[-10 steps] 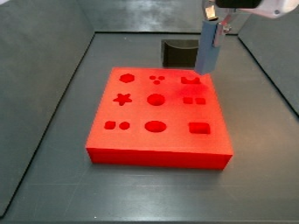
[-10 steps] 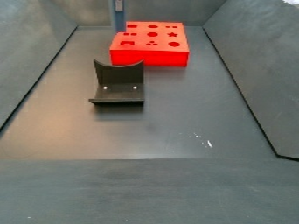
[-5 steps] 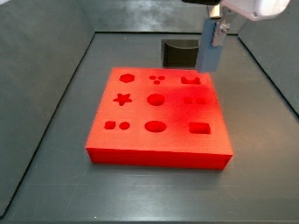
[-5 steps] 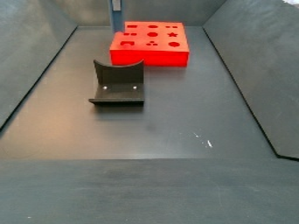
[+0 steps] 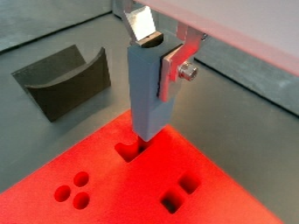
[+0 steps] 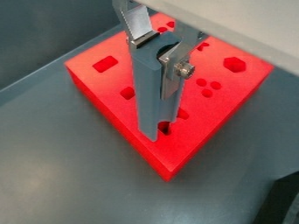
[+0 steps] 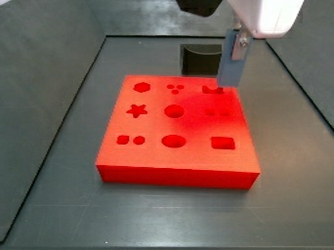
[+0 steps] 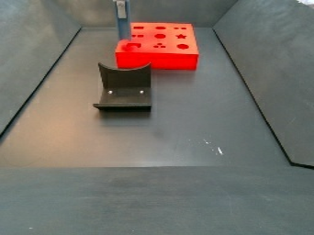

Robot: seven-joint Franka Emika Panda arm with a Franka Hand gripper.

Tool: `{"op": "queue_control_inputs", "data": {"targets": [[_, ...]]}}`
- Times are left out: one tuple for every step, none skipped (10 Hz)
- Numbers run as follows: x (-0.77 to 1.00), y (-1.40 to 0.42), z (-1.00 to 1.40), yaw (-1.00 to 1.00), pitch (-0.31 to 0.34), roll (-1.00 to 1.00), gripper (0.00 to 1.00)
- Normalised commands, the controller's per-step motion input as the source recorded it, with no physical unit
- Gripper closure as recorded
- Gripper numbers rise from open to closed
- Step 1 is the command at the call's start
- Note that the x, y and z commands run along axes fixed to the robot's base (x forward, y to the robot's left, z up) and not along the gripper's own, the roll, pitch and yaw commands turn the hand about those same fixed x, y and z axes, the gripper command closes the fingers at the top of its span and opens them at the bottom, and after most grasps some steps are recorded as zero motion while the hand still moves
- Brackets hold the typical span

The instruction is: Insert the arch object.

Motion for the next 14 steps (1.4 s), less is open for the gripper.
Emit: {"op": "queue_control_inputs", "data": {"targets": [[-0.08, 0.0, -0.07, -0.17, 0.044, 0.0, 1.0], [-0.19, 0.04, -0.06, -0.11, 0.004, 0.0, 1.0], [-0.23, 0.03, -0.07, -0.11, 0.0, 0.0, 1.0], [-0.23, 0.0, -0.04, -0.12, 0.0, 0.0, 1.0], [-0.19, 0.0, -0.03, -0.09, 0.0, -0.01, 1.0], [-0.13, 0.0, -0.03, -0.06, -0.013, -0.03, 1.0], [-0.06, 0.0, -0.06, -0.08, -0.007, -0.02, 1.0], [-0.08, 0.0, -0.12, -0.11, -0.001, -0.01, 1.0], [-0.03, 0.0, -0.12, -0.13, 0.0, -0.03, 1.0], [0.0, 0.0, -0.14, -0.14, -0.001, -0.04, 1.0], [0.0, 0.0, -0.17, -0.16, 0.0, -0.07, 1.0], [0.05, 0.0, -0.21, -0.19, 0.0, -0.08, 1.0], [0.01, 0.02, -0.24, -0.19, 0.0, -0.08, 1.0], [0.0, 0.05, -0.31, -0.2, 0.0, -0.08, 1.0]]}}
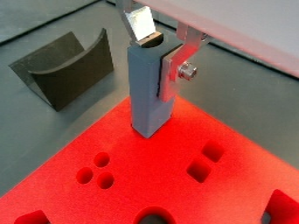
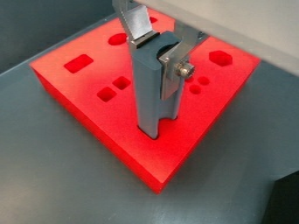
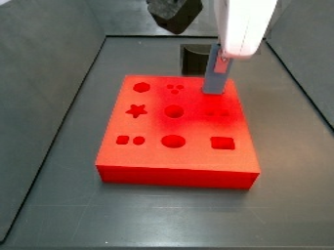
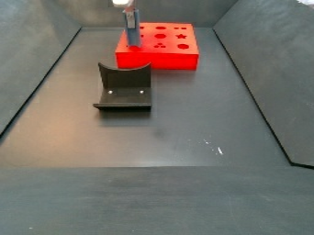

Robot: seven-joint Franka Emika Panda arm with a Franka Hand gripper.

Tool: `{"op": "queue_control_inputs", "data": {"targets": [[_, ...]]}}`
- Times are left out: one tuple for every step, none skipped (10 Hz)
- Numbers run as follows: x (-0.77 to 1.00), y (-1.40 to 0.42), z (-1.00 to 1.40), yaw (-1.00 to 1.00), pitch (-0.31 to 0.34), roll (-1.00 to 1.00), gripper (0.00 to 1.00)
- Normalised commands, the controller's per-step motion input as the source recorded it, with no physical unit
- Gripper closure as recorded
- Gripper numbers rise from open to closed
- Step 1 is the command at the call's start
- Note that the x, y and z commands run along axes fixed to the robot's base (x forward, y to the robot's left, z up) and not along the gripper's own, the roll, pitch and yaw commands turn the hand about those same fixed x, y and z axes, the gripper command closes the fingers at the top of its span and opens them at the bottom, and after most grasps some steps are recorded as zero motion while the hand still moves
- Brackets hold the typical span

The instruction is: Insert the arch object.

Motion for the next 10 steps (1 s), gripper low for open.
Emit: {"op": "queue_control_inputs", "data": {"targets": [[0.0, 0.05, -0.41, -0.22, -0.013, -0.09, 1.0], [0.0, 0.04, -0.43, -0.23, 0.0, -0.04, 1.0], [-0.03, 0.04, -0.5, -0.21, -0.016, -0.04, 1.0], [-0.1, 0.07, -0.59, -0.14, -0.083, -0.11, 1.0], [-0.1, 0.07, -0.65, -0.08, -0.121, -0.15, 1.0], [-0.08, 0.06, -0.72, -0.05, -0.144, -0.16, 1.0], [-0.08, 0.07, -0.77, -0.06, -0.14, -0.16, 1.0], [-0.08, 0.07, -0.77, -0.05, -0.124, -0.13, 1.0], [0.0, 0.0, -0.29, -0.02, 0.0, -0.01, 1.0], [0.0, 0.0, 0.0, 0.0, 0.0, 0.0, 1.0]]}}
